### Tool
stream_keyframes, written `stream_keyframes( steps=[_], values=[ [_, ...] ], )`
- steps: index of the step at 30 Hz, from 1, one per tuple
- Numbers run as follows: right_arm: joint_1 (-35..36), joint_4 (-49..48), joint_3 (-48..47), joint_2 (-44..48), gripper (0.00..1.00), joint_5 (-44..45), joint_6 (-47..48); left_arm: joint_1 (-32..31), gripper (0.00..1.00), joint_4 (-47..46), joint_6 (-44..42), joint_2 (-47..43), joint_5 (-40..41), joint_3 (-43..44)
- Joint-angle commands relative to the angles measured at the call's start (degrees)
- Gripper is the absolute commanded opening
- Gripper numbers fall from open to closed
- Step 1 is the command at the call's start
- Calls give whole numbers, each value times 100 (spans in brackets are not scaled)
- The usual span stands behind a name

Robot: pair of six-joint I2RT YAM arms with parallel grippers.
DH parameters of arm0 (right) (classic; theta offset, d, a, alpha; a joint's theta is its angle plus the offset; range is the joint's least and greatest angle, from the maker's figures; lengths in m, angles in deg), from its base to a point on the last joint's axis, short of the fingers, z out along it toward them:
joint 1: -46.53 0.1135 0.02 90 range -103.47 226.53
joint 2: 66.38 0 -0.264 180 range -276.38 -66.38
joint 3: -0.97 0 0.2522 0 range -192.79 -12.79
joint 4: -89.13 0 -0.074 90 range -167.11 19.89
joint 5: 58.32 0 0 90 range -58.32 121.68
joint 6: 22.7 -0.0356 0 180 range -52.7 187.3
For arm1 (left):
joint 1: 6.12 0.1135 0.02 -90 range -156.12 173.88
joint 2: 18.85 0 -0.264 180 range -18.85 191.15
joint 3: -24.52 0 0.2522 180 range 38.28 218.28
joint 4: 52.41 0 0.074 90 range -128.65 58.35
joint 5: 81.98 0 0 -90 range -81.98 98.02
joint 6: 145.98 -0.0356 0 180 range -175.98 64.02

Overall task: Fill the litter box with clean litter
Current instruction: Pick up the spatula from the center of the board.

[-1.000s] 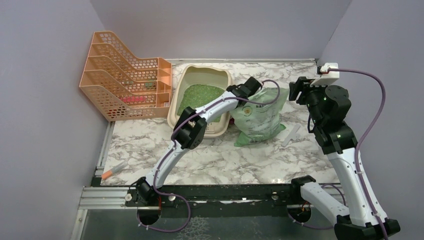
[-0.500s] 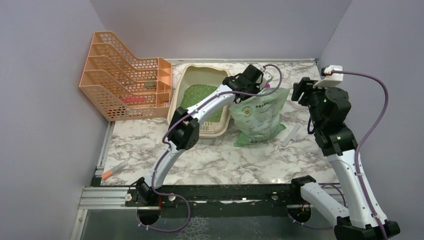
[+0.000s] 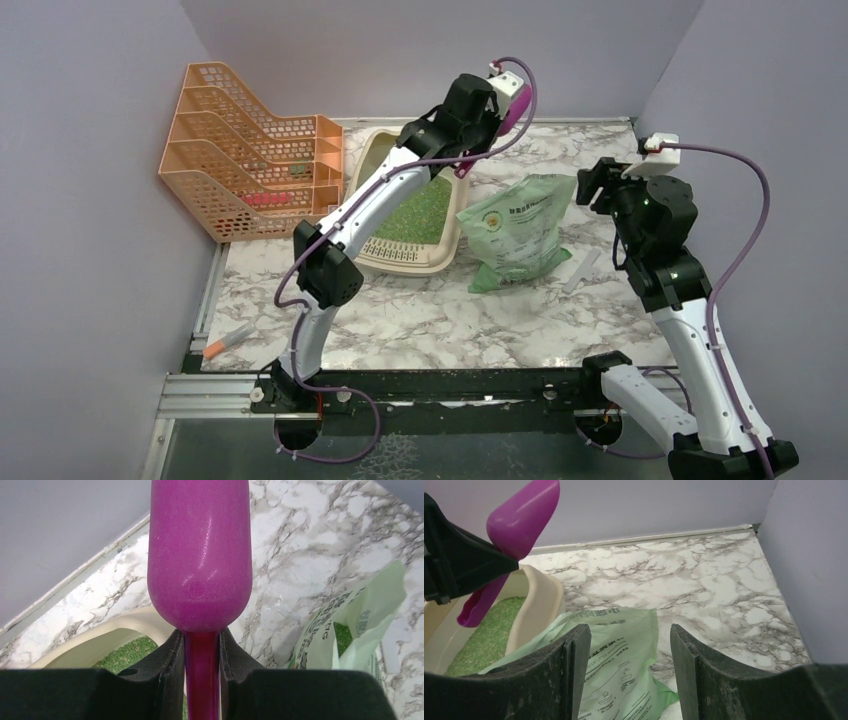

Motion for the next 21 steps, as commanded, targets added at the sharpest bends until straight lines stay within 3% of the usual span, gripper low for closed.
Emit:
stream_keyframes(
  steps=[1,5,8,14,17,21],
  values=[
    [12,-260,123,-31,64,-906,-366,370,0,-500,645,-683,-581,-326],
    [12,-608,221,-202,64,-2164,-892,1031,0,-1047,1383,-1309,-1944,-1072],
    [15,-1312,486,-295,63,-3286,-1372,1358,0,-2021,1927,-1983,-2877,-2129],
    [22,-3525,1088,-712,67,-5353,-2668,1760,0,-5312,3984,-3214,-4038,-4658],
    [94,-4132,1090,-1116,70,-5852,-3096,1754,0,-6189,4847,-3455,-4245,-5261],
    [401,-4333,1013,-1317,72,-5870,-2828,1735,0,-6883,5415,-3662,-4415,-5683]
  ],
)
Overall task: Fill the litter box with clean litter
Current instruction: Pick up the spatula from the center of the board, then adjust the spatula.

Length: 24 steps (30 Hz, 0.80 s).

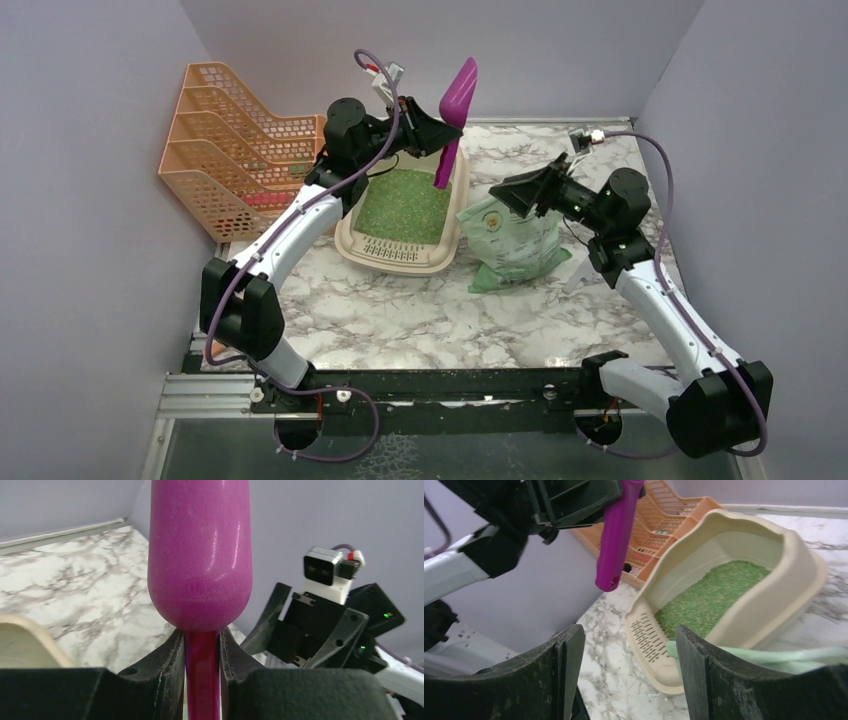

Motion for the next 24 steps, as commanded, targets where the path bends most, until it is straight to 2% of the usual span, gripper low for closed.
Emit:
stream_keyframes(
  steps=[1,6,9,19,24],
  values=[
    [301,-1093,-59,-158,72,-701,-225,-34,0,-1976,1381,-386,-640,-465],
    [486,-1972,24,-483,73,-873,-753,-96,0,-2983,2160,-464,-685,-882],
    [651,-2185,-63,-616,73,-846,-784,-170,0,-3466,2469,-456,-690,-1048],
    [1041,-2925,-398,-1287,72,-1004,-1138,-514,0,-4181,2799,-228,-786,-1060],
    [1062,-3381,-562,-1500,68,-991,-1456,-534,0,-4409,2911,-198,-747,-1221]
  ],
)
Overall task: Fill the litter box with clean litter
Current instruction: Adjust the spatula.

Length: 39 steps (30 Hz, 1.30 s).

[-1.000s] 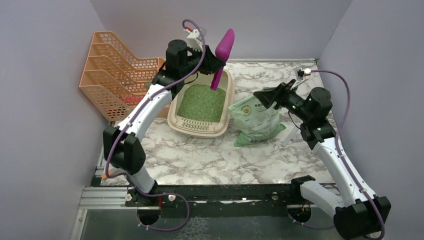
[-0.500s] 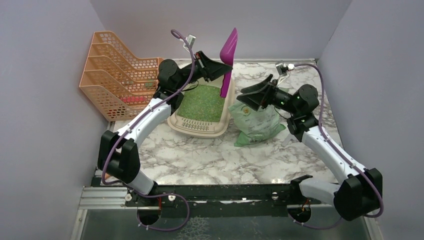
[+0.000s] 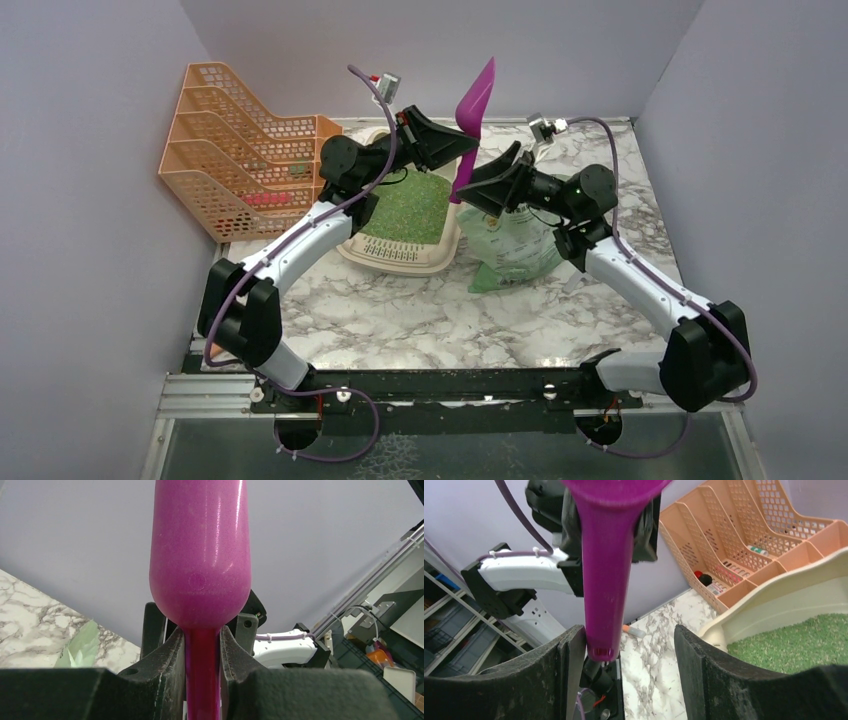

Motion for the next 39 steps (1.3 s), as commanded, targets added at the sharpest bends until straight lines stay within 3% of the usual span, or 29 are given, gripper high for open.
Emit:
stream_keyframes(
  steps=[1,4,8,14,15,16,17,20,21,22,26,30,32,35,39],
  values=[
    [33,-732,-339,-253,68,-106,-403,-63,0,-677,246,44,-123,-131],
    [64,-976,-352,-326,67,-62,-515,-63,0,-881,360,129,-140,-112],
    [86,-941,-400,-341,59,-93,-453,-63,0,-1063,422,230,-180,-60],
    [102,-774,-399,-317,16,-244,-341,-63,1,-1118,387,328,-300,-43],
    [104,-501,-391,-219,11,-153,-144,-52,17,-1098,338,333,-346,-43],
    [102,-182,-376,-96,7,-5,75,-35,39,-1034,271,315,-394,-49],
    [106,171,-360,29,5,201,306,-2,52,-922,179,288,-432,-70],
    [102,1316,-354,423,1,997,958,139,75,-203,-358,85,-402,-148],
    [102,1782,-378,529,1,1242,1185,192,90,79,-566,14,-382,-162],
    [102,2114,-415,623,1,1445,1439,260,98,442,-778,-52,-371,-154],
    [103,3928,-860,879,1,2514,2619,478,99,2074,-1811,-326,-192,-11],
    [108,5053,-1144,1140,1,3251,4056,482,99,5137,-3756,-482,926,882],
    [104,5425,-1197,1265,1,3447,5005,482,99,6202,-4464,-435,1385,1373],
    [102,5997,-1316,1331,1,3642,6083,482,99,6938,-5009,-499,1787,1766],
    [112,6737,-1542,1355,1,3635,7132,482,99,7249,-5315,-586,1719,2118]
  ],
)
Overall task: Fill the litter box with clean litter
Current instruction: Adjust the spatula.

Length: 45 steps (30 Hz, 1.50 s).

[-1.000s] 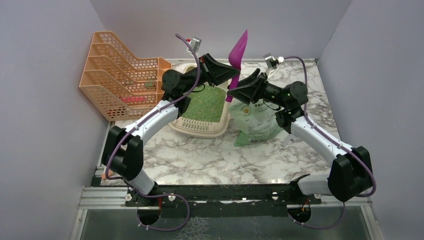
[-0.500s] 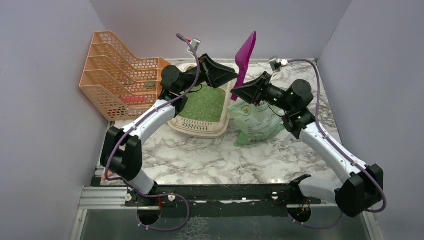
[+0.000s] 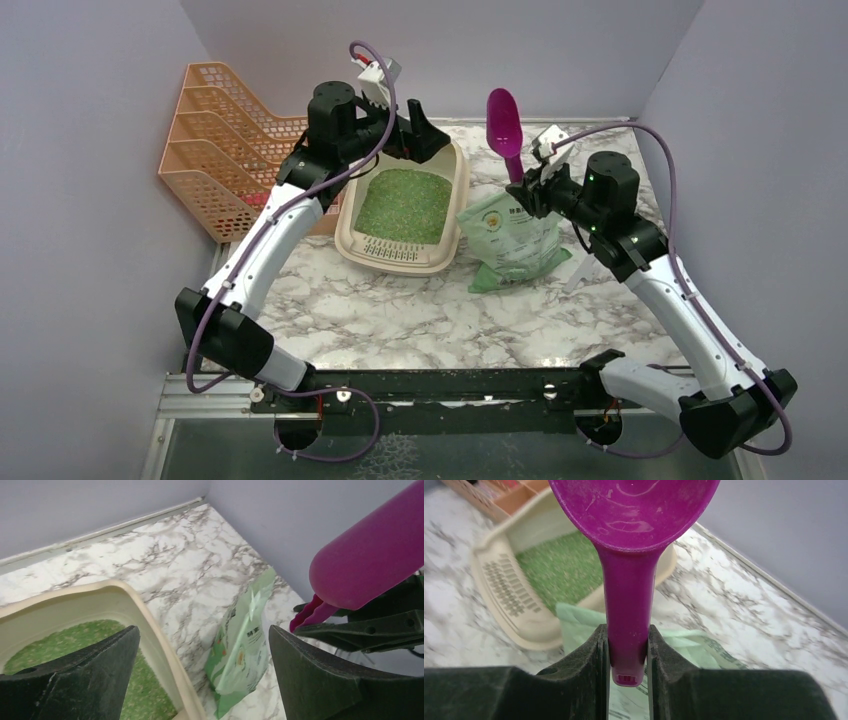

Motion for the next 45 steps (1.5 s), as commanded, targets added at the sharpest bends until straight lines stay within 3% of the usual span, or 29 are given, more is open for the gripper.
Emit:
stream_keyframes(
  steps=[1,12,20,27,35,42,45],
  values=[
    [32,1165,-392,83,1,456,1760,-22,99,1308,-1040,-235,358,533],
    [67,2161,-752,-94,1,959,2747,-347,97,2002,-1187,37,-118,1610],
    [101,2170,-691,-132,1,1168,3046,-811,90,2286,-1401,263,3,1870],
    [148,2110,-575,-33,1,919,3252,-1345,76,2365,-1152,765,495,2110],
    [155,2149,-416,111,1,857,3362,-1428,62,2368,-1114,919,886,2266],
    [160,2210,-380,116,1,741,3435,-1434,41,2363,-1082,945,819,2222],
    [159,2166,-389,118,3,726,3436,-1438,24,2376,-1154,945,728,2170]
  ],
)
